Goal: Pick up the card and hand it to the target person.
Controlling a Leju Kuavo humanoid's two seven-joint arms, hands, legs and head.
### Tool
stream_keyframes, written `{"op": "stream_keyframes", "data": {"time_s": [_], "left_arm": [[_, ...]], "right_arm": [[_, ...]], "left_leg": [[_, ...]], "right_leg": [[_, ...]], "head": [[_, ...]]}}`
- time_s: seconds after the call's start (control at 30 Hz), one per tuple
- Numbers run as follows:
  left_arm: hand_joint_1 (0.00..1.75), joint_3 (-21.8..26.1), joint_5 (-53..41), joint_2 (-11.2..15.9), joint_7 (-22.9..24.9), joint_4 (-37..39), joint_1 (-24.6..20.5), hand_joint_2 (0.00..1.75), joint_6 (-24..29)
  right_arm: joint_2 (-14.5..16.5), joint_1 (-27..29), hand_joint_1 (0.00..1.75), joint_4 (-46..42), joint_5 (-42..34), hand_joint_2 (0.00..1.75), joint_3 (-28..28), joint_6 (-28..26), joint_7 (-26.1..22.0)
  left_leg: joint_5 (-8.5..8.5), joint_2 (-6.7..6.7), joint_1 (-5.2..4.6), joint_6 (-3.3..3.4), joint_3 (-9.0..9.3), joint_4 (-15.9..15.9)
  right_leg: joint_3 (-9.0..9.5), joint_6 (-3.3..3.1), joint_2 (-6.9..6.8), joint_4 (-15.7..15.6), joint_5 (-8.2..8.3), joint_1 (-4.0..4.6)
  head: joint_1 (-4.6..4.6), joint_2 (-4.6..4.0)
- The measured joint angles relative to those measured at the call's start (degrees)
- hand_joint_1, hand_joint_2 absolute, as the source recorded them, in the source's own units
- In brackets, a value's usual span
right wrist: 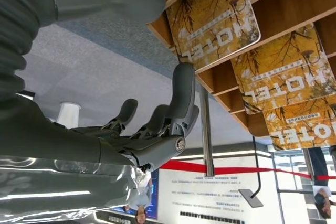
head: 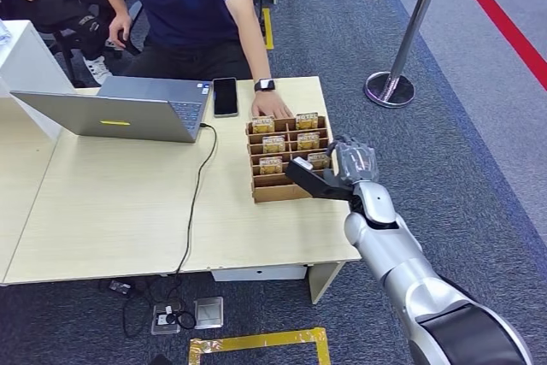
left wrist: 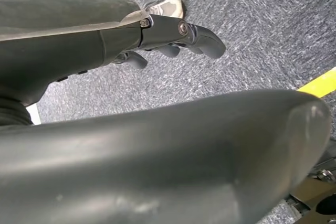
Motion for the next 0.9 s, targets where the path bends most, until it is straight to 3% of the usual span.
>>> {"op": "stream_keyframes", "data": {"time_s": [0.53,0.9], "left_arm": [[0.0,-0.02,-0.02,-0.01,-0.3,0.0,-0.1,0.0,-0.39],[0.0,-0.02,-0.03,0.0,-0.45,0.01,0.0,0.0,-0.02]], "right_arm": [[0.01,-0.44,0.46,1.34,-0.75,1.75,-1.12,-2.91,-0.69],[-1.01,3.74,0.44,-11.97,0.42,1.75,-3.5,-2.78,-0.62]], "left_leg": [[0.0,0.0,0.0,0.0,0.01,0.01],[0.0,0.0,0.0,0.0,0.0,0.0]], "right_leg": [[0.0,0.0,0.0,0.0,0.0,0.0],[-0.01,0.0,0.0,0.0,0.0,0.0]], "head": [[0.0,0.0],[-0.01,0.0]]}}
